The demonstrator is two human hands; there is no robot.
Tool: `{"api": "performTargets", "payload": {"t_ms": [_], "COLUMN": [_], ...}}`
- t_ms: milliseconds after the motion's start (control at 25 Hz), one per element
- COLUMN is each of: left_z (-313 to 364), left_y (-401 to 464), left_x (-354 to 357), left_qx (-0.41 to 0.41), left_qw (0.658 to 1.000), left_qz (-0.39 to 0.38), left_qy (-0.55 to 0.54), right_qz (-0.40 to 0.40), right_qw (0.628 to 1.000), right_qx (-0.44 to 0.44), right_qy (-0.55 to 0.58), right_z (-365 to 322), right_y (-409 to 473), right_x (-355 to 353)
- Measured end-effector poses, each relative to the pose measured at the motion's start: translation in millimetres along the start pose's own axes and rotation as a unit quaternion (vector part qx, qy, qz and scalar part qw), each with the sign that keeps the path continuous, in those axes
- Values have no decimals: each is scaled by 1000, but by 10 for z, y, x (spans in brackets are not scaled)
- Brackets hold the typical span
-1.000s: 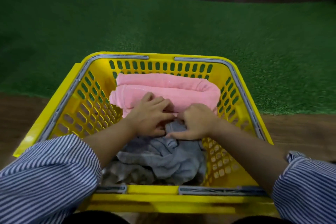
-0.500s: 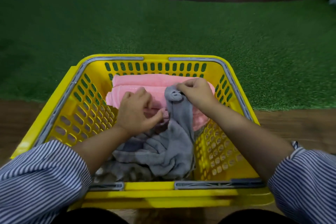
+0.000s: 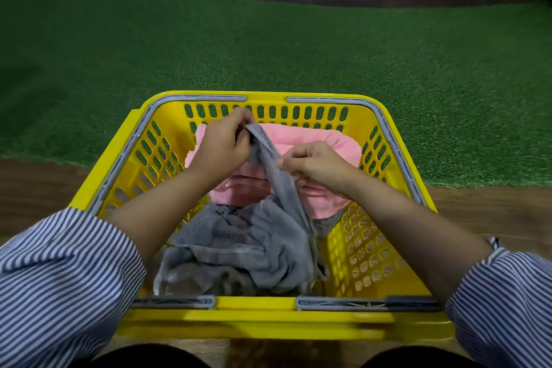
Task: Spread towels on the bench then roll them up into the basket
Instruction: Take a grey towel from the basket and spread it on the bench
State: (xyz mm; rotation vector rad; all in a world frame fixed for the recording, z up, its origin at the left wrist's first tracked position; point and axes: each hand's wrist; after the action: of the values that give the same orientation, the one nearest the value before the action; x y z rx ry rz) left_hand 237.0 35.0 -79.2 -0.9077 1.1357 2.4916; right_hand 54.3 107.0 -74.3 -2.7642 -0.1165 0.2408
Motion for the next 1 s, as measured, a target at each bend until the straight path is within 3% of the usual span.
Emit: {"api": "performTargets", "payload": {"t_ms": [80, 240, 440, 720, 880, 1000], "left_z": [80, 431, 1340, 2831, 3805, 4369], "left_y": [162, 719, 1881, 3766, 4721, 5243], "left_x": [-186, -950, -2090, -4154, -5223, -5764], "left_qx": [-18, 15, -29, 58, -38, -76], "left_qw": [1000, 984, 991, 979, 970, 985], "left_qz": [0, -36, 15, 55, 18, 78], "left_qy": [4, 174, 132, 189, 240, 135], "right_qz": [63, 179, 226, 263, 323, 332], "right_qw": [997, 974, 948, 918, 887, 870], "right_qx": [-26, -65, -112, -218, -282, -321], "right_qy": [-47, -124, -192, -201, -173, -174], "right_z": [-206, -1235, -3176, -6230, -7927, -8930], "right_y": [24, -125, -681, -1924, -2736, -3318], "right_x": [-70, -336, -617, -1115, -1554, -1865]}}
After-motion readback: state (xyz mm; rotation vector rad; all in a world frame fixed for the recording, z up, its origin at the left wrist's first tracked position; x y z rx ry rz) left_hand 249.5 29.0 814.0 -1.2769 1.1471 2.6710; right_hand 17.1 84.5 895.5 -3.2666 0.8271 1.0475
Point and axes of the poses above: each hand's wrist, its own y-axis towards the middle knuckle, its own x-axis out of the palm, z = x × y, and after that the axes turned 9 degrees about x, right-handed
